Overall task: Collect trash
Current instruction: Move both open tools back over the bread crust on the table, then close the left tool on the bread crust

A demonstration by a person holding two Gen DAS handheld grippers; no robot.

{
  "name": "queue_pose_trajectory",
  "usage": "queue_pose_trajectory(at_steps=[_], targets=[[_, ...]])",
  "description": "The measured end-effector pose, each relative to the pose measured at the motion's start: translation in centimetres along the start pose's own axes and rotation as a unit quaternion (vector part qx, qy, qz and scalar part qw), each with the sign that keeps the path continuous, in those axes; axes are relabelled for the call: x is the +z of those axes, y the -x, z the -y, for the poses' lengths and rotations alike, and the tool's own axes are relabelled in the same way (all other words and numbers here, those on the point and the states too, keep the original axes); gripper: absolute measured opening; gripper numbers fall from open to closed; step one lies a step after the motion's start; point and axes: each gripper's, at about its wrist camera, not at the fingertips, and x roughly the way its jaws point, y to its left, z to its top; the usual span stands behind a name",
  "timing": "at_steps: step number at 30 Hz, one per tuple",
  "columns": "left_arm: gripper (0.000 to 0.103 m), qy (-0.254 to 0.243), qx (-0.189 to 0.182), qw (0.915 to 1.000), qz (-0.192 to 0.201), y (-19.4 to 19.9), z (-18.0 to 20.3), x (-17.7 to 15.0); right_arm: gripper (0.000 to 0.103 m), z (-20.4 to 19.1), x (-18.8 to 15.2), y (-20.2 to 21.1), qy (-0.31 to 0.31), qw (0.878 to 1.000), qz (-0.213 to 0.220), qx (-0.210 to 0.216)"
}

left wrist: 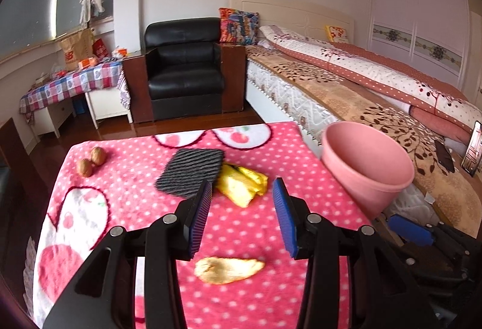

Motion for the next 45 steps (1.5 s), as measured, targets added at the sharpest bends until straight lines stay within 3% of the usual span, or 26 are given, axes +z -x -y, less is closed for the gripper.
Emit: queue_pose_trajectory(at_steps=[9,14,21,33,34,36,45], targets=[[0.043,0.007,0.032,0.9995,-0.003,0.8,-4.3,-1.6,0.049,-0.4,-0.2,-0.7,-0.003,1.000,-0.005,0.017],[0.043,0.008,0.033,0.9985,-0.043,-0.1,-5.3,-4.2,0.049,-0.1,-0.4,-1.1,-0.006,1.000,-0.012,0.024],[0.043,0.011,0.011,0.9954,-0.095,-1.9,-4.8,-6.2,0.049,0.1,-0.6,-1.9,-0.011,0.999,-0.023,0.033],[0.043,0.028,-0.017,0.9889,-0.145,-4.6,-3.9,-7.2,0.049,0.0,-0.8,-2.7,-0.007,0.999,-0.034,0.041],[0.032,0.022,-0.018,0.9892,-0.143,-4.5,-3.7,-7.2,0.049,-0.1,-0.8,-2.8,-0.006,0.998,-0.035,0.041],[0.022,0.012,-0.020,0.9889,-0.147,-4.7,-3.3,-7.3,0.049,-0.2,-0.8,-3.0,-0.005,0.998,-0.037,0.042],[0.012,0.010,-0.027,0.9913,-0.129,-4.0,-3.1,-7.0,0.049,-0.7,-0.7,-3.8,0.002,0.997,-0.047,0.055]])
